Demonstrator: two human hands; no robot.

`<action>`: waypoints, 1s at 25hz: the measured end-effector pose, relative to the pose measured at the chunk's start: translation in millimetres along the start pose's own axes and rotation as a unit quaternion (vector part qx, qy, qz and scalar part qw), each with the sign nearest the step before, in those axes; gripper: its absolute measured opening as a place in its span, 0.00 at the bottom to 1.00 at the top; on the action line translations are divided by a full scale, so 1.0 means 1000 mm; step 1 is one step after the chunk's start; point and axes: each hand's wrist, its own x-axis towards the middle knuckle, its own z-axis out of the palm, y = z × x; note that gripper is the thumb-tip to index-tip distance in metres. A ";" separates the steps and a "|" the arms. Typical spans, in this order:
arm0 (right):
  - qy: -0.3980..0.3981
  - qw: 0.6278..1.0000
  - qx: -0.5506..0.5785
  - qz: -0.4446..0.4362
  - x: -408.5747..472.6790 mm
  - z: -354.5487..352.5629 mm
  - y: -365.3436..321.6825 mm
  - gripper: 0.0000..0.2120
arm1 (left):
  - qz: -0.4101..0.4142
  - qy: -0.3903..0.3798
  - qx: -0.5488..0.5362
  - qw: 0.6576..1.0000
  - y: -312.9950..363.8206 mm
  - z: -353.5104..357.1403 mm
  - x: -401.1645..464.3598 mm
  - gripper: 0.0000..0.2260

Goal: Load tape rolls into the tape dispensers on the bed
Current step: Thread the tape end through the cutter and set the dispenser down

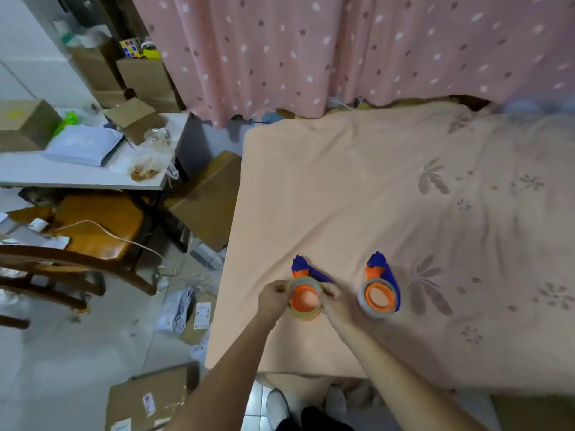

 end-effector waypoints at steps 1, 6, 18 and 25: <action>0.009 1.000 -0.006 -0.005 -0.001 -0.001 -0.003 0.10 | 0.004 0.002 0.007 1.000 -0.001 0.003 0.000 0.02; 0.028 0.997 -0.077 -0.013 0.005 0.002 0.002 0.12 | 0.013 0.015 0.017 1.000 -0.007 0.015 0.003 0.11; 0.103 0.960 -0.248 -0.082 -0.010 -0.003 0.006 0.05 | -0.053 0.006 0.091 0.994 -0.022 0.023 0.004 0.08; 0.028 0.938 -0.332 -0.090 0.007 -0.009 0.013 0.22 | -0.077 0.000 0.084 0.994 -0.026 0.030 0.000 0.12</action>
